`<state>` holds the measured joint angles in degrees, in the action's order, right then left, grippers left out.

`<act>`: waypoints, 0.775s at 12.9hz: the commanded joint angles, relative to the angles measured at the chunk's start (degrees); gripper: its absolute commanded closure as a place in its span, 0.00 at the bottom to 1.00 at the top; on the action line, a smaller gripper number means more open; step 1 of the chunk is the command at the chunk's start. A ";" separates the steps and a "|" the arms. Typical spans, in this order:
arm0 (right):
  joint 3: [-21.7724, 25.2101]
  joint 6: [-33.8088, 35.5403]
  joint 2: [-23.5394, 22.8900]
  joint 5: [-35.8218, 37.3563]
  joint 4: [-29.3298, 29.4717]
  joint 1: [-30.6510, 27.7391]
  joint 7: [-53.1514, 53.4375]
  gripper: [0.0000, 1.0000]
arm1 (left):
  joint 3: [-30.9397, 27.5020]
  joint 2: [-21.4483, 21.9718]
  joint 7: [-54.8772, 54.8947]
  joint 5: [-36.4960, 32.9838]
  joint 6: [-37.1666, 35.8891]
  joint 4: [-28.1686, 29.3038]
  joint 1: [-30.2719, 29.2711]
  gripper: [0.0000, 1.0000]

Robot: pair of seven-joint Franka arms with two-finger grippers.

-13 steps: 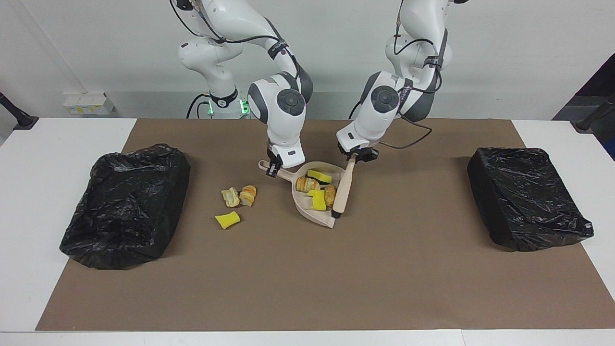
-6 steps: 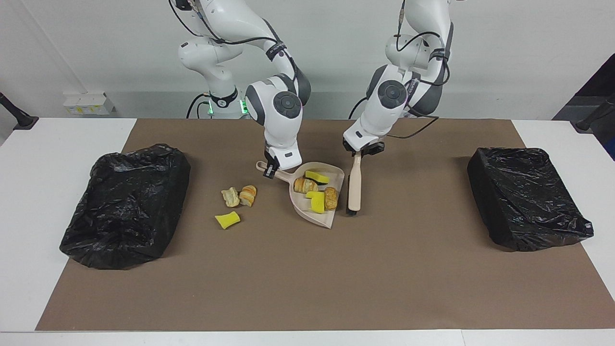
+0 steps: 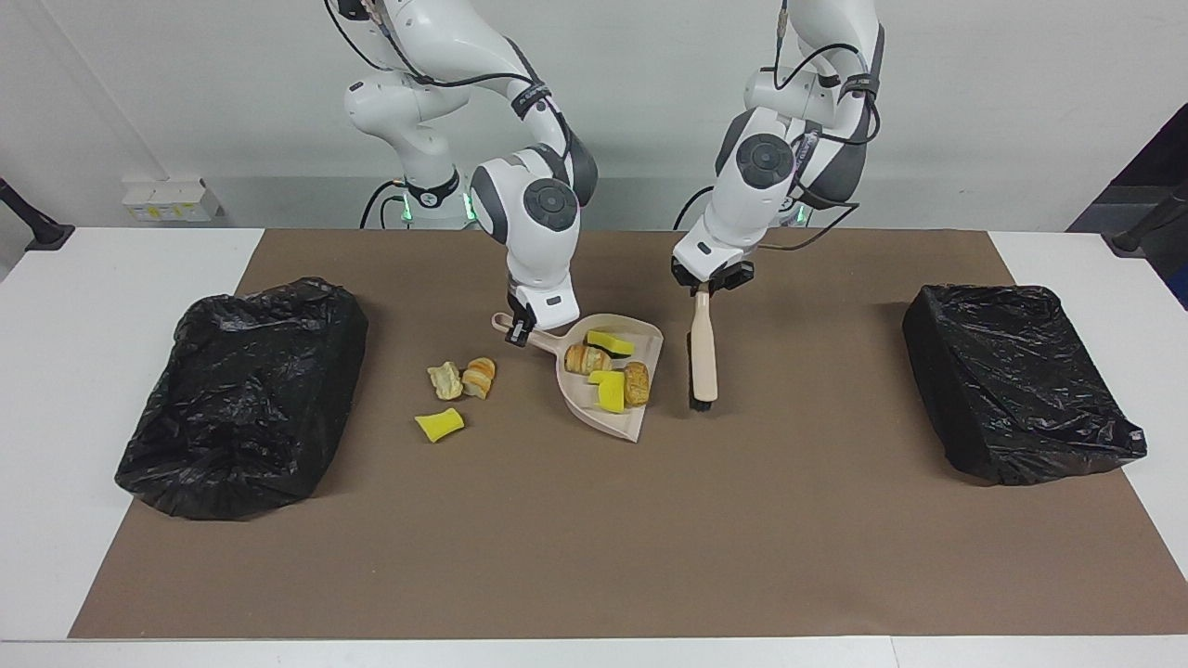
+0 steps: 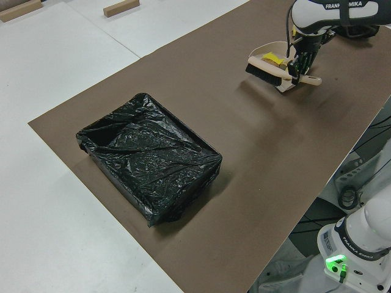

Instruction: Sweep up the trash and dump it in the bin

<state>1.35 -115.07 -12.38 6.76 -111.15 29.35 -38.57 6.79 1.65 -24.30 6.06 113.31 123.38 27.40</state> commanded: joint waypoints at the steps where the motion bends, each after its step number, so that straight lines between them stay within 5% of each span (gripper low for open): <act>1: -0.38 -0.59 2.35 -1.04 0.49 -2.37 -0.71 1.00 | -0.37 5.20 -5.74 -1.13 6.99 7.56 3.18 1.00; 5: -0.30 0.46 5.52 -3.75 2.15 -7.54 -5.43 1.00 | -0.19 7.22 -8.55 -1.13 7.27 9.85 6.08 1.00; 10: -0.03 8.96 9.13 -5.61 7.59 -23.16 -18.95 1.00 | -0.02 8.46 -18.12 -1.13 8.94 11.70 13.62 1.00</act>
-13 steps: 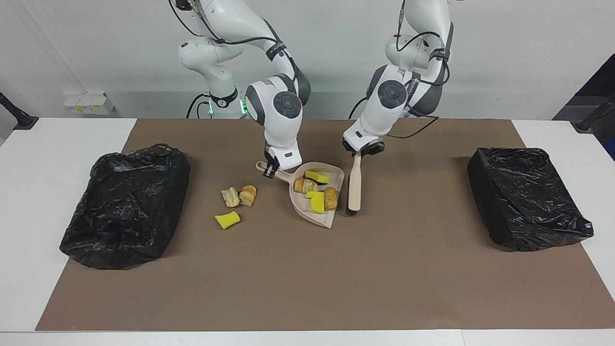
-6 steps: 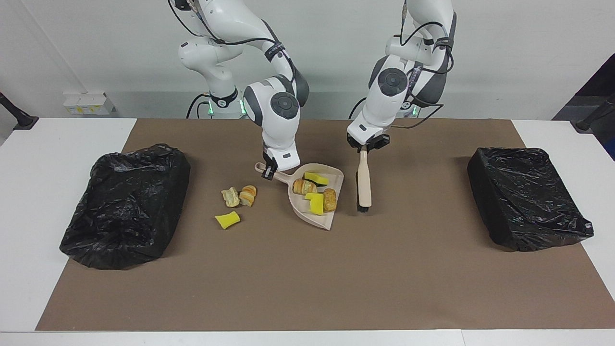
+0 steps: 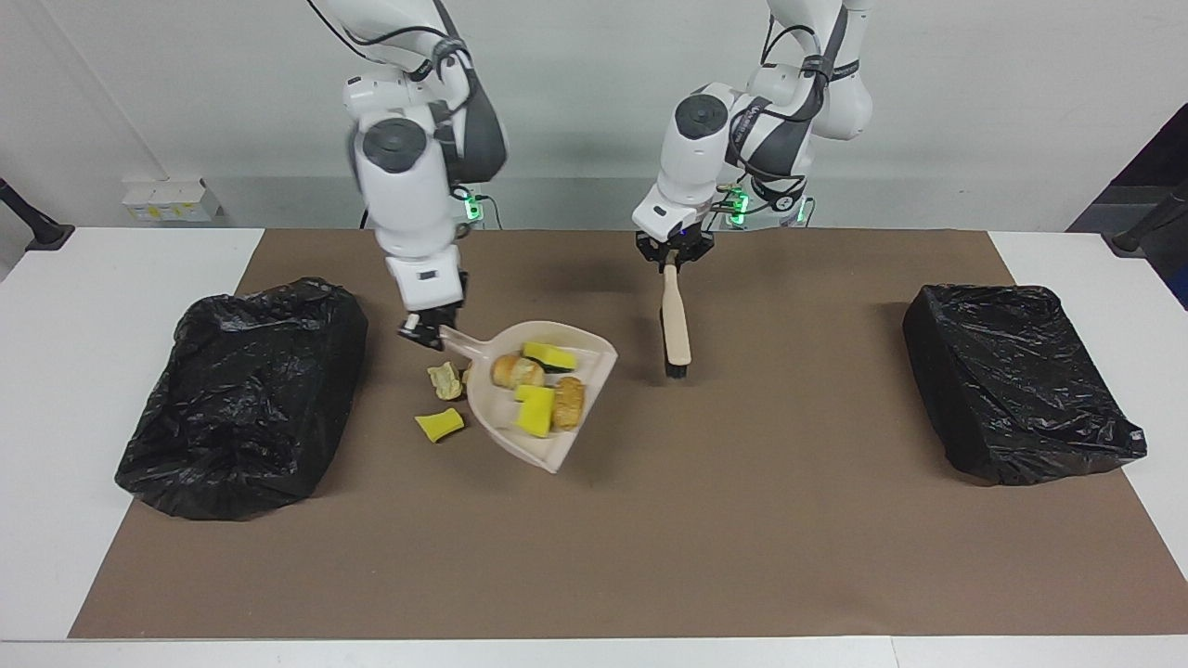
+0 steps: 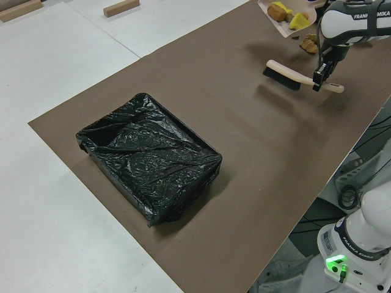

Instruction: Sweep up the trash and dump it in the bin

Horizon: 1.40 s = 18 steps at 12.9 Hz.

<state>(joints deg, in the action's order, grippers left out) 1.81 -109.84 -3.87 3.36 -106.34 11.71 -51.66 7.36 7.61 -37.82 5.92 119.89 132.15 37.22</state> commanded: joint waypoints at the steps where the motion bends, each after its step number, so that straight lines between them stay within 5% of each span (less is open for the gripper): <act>1: -0.32 4.46 0.62 -3.53 3.50 -9.39 -10.09 1.00 | -0.59 2.67 -7.59 -1.00 3.85 3.90 5.91 1.00; 8: 0.04 3.07 -0.61 -0.84 7.73 -33.58 -37.61 1.00 | -0.59 4.16 -20.88 -1.00 12.39 10.76 18.05 1.00; 18: -0.75 -8.46 -0.87 31.35 2.54 -32.20 -47.04 1.00 | -0.50 1.18 -27.31 -1.00 12.56 10.94 22.54 1.00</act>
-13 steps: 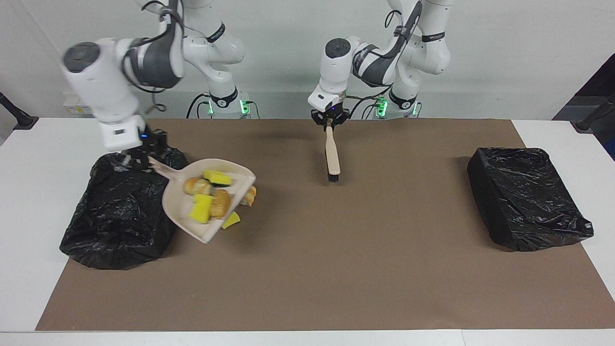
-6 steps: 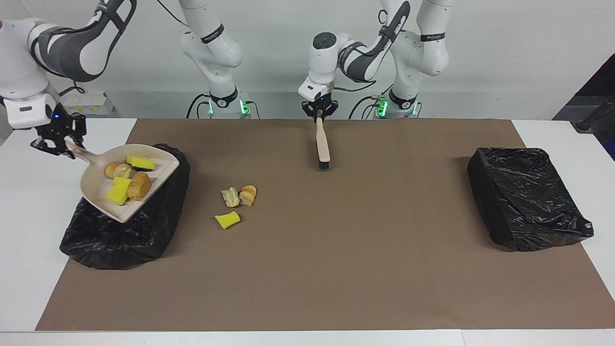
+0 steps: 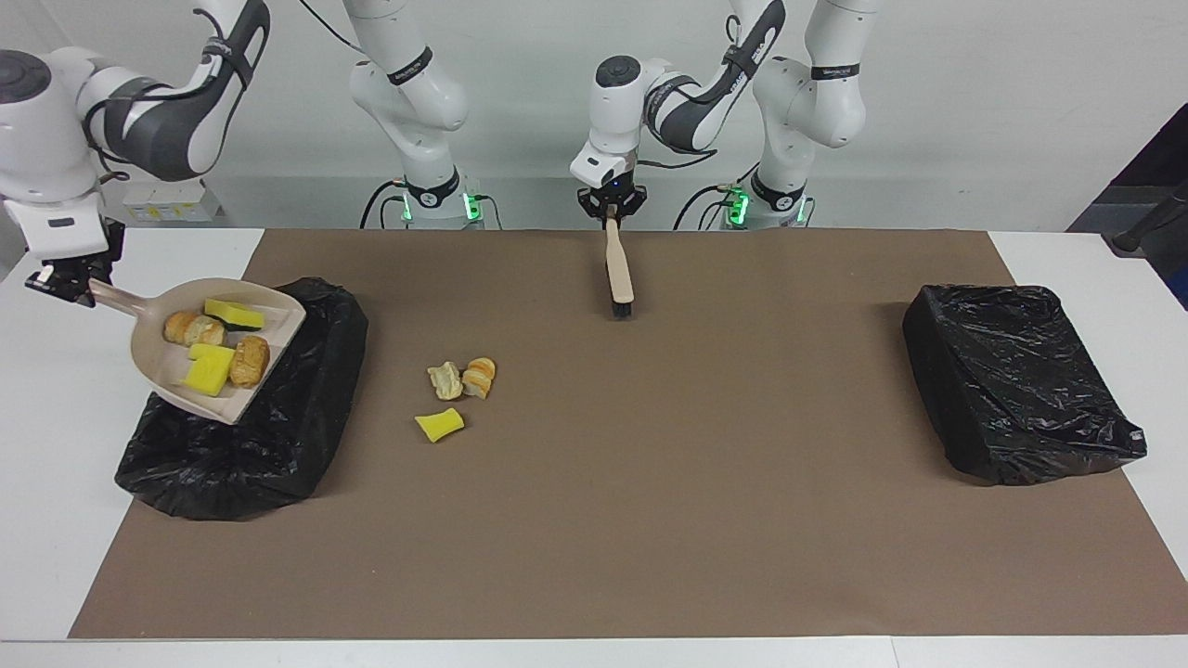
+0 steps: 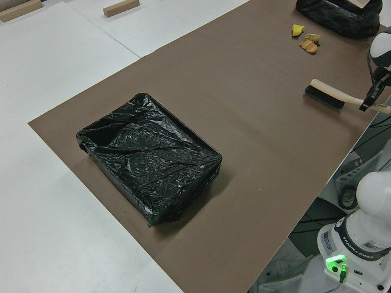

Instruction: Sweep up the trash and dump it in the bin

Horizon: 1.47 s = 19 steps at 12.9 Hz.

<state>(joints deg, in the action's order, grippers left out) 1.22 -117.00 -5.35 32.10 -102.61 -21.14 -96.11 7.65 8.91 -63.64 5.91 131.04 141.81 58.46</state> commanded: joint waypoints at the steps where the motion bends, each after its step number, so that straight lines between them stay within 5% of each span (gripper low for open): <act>1: -0.16 -1.30 0.70 4.27 -1.19 1.27 -2.77 1.00 | -0.80 -0.47 -1.31 -0.98 0.89 0.85 1.22 0.91; 3: -0.16 -1.12 0.52 6.30 -0.75 2.06 -2.68 1.00 | -0.89 -0.65 -0.61 -0.98 0.36 0.05 0.87 0.53; 4: -0.25 -0.95 0.69 7.87 -0.49 2.41 -2.16 1.00 | -0.89 -0.65 0.09 -0.98 0.36 -0.04 0.43 0.23; 5: -0.25 -0.69 1.04 10.76 -0.22 3.20 -1.37 1.00 | -1.06 -0.48 0.79 -0.98 0.27 -0.65 0.17 0.04; 19: -0.51 3.60 4.82 18.88 1.18 7.94 1.44 1.00 | -1.59 -0.56 47.79 -5.55 -25.29 -33.41 -34.36 0.00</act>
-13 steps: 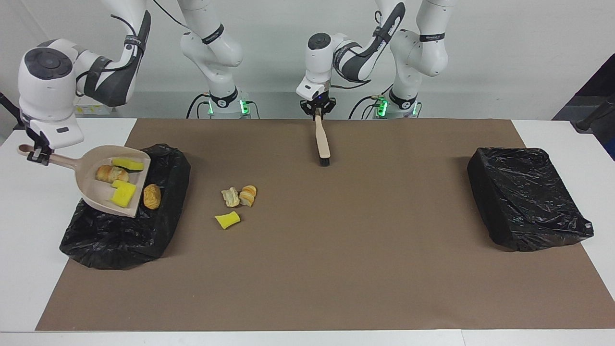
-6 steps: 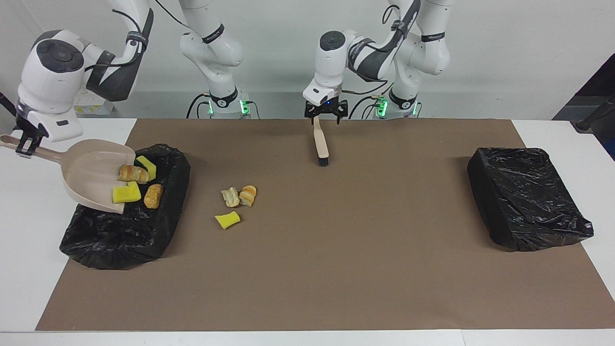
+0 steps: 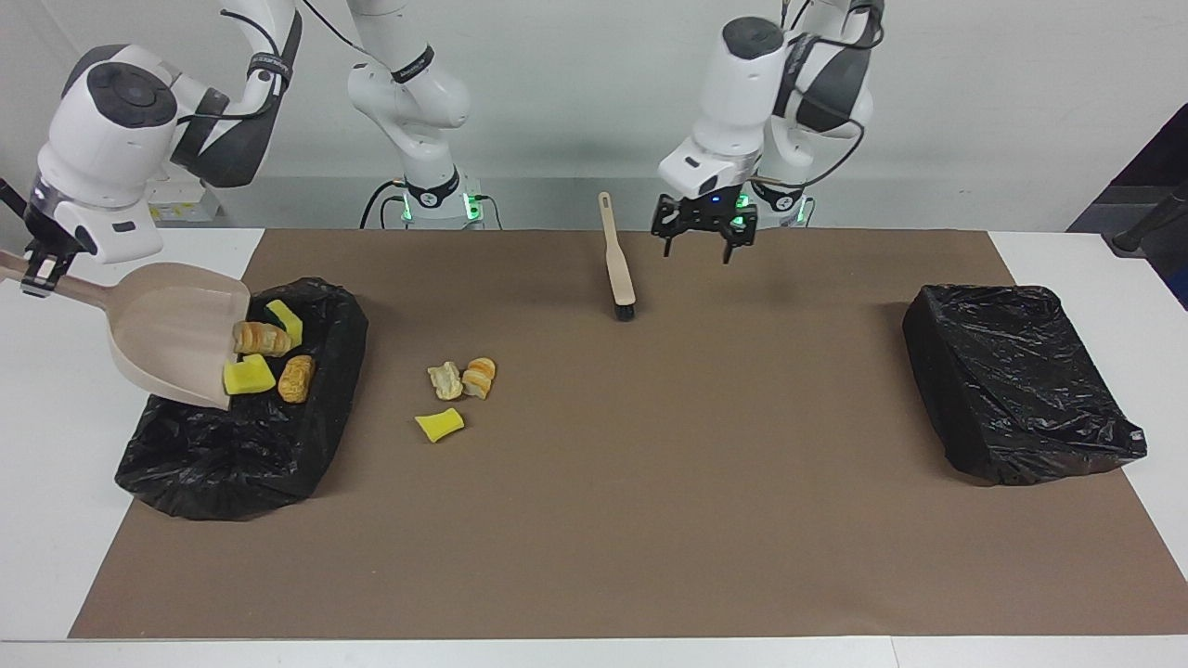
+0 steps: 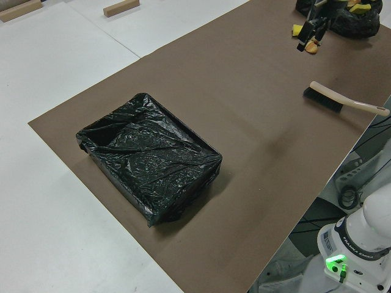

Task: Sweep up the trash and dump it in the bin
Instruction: 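Tip the dustpan over the bin with the right gripper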

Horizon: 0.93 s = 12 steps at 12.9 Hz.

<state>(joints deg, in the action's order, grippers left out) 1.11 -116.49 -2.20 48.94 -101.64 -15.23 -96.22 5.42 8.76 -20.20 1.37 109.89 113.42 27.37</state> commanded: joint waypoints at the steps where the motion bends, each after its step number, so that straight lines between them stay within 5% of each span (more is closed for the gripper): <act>1: -0.50 5.55 1.84 2.04 1.34 2.83 1.65 1.00 | 0.64 -0.50 8.30 -1.01 -5.98 -7.92 -6.59 0.00; 7: -2.68 15.40 4.22 -1.29 2.58 6.09 10.68 1.00 | 0.29 -1.81 26.60 -1.10 -19.34 -23.31 -18.40 0.00; 12: -6.47 19.64 5.01 -15.59 2.06 6.27 26.40 1.00 | -0.06 -9.28 27.23 -0.93 -27.89 -36.86 -22.70 0.00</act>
<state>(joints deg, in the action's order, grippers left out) -4.78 -97.42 1.64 38.22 -98.94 -8.75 -74.48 4.78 3.74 6.33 1.15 85.04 82.45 6.13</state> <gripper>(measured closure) 0.683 0.000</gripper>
